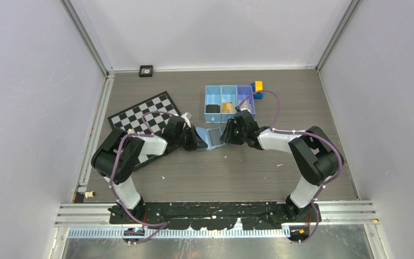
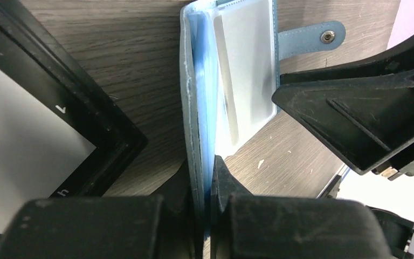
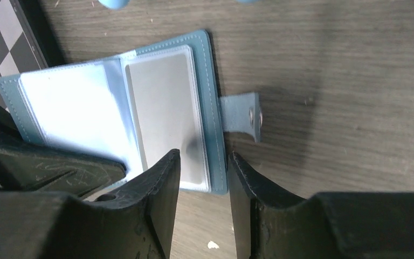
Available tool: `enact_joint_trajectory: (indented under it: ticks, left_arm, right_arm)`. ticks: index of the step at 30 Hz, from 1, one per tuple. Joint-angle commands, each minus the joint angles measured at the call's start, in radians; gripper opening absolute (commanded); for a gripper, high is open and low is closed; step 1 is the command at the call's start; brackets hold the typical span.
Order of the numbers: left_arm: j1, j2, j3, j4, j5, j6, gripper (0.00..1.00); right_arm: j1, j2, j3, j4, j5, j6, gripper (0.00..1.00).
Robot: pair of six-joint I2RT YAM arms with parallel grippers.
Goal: Take the credit cards out of the card holder
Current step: Remove the credit card from the card holder.
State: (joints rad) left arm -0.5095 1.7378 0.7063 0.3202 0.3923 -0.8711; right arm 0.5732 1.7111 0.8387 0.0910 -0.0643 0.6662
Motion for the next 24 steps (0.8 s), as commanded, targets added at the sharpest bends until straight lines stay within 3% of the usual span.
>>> enact_joint_trajectory:
  ticks: [1, 4, 8, 15, 24]
  left_arm:
    - [-0.004, -0.026, 0.022, -0.033, 0.004, 0.037, 0.0]
    - [-0.004, -0.134, -0.022, -0.008, 0.016, 0.039, 0.0]
    - [-0.004, -0.314, -0.093, 0.024, 0.01, 0.063, 0.0]
    - [-0.004, -0.511, -0.197, 0.155, 0.042, 0.057, 0.0]
    - [-0.004, -0.528, -0.23, 0.275, 0.1, 0.02, 0.0]
  right_arm:
    - [0.006, -0.111, -0.052, 0.062, -0.002, 0.027, 0.46]
    - [0.005, -0.204, -0.099, 0.084, 0.037, 0.029, 0.61]
    - [-0.009, -0.319, -0.179, 0.148, 0.057, 0.048, 0.69]
    - [-0.043, -0.455, -0.288, 0.289, 0.015, 0.092, 0.7]
    - [-0.046, -0.529, -0.35, 0.436, -0.106, 0.092, 0.63]
